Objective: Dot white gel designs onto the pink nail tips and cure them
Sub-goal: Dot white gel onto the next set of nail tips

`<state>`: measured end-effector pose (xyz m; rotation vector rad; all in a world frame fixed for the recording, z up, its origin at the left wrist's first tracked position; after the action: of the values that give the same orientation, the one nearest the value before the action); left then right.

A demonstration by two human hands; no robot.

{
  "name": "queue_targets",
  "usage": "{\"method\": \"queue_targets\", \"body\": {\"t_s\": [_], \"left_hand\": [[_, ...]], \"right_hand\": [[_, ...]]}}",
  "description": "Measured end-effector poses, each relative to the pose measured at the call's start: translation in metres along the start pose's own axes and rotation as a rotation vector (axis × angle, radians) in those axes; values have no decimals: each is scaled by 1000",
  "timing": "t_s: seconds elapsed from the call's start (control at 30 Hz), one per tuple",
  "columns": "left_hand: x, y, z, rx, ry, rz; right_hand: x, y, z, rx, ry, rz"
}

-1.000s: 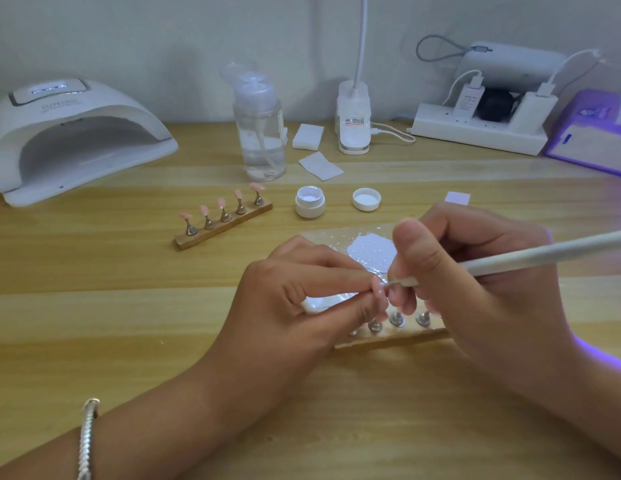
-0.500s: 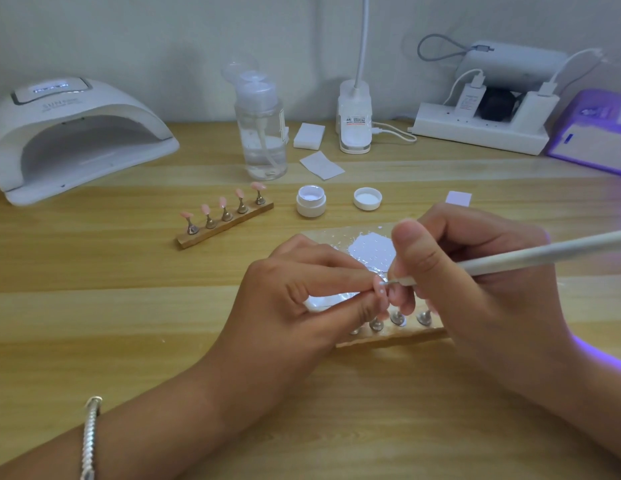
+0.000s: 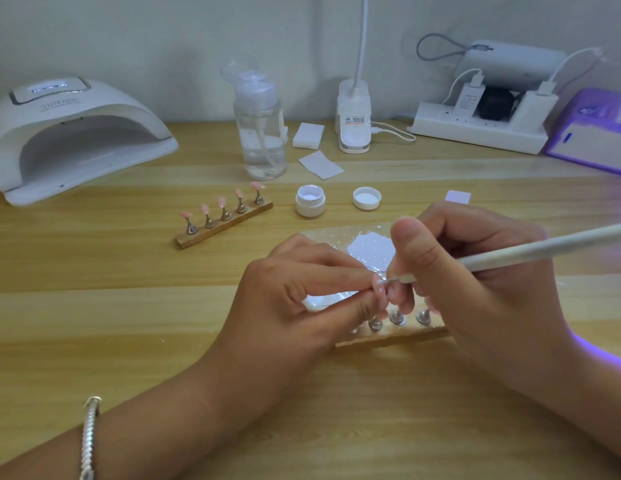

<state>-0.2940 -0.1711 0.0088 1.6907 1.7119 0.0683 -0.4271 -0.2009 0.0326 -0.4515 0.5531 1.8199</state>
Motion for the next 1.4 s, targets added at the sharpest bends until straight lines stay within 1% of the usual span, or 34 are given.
{"method": "queue_targets", "body": {"t_s": [0.1,0.27,0.43,0.5,0.57,0.83,0.9,1.03,1.17,1.3,1.4], "left_hand": [[0,-1,0,9,5,3],[0,-1,0,5,11,10],[0,-1,0,18,20,13],[0,-1,0,22,20,9],[0,-1,0,15,19,9],[-1,-1,-1,-11,11,18],[-1,-1,0,0,21,18],[-1,-3,1,-6,30,36],[-1,-3,3,-8,43,28],[-1,-3,2,-3,40,30],[-1,-2,1,-6,33,31]], "right_hand": [[-3,6,1,-109,-20,-46],[-16,25,-3,-132,-42,-129],[-24,40,-30,53,-154,-136],[-23,41,-45,159,-217,-91],[-20,39,-55,212,-250,-42],[-21,32,-62,320,-202,30],[-21,36,-57,294,-180,-18],[-23,43,-39,167,-134,-130],[-19,32,-17,97,-85,-114],[-11,19,-5,-49,-69,-96],[-6,11,0,-76,-55,-68]]}}
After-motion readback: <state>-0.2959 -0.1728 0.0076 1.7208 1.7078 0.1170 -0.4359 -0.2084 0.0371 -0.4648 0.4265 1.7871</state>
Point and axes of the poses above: each hand's wrist, its own x-axis away from the middle knuckle, its own y-axis out of the back of the hand, z = x × y, the point moved 9 cm from there along -x, towards the middle knuckle, and after that the axes turned 4 degrees about -x, right-handed, at the moved point
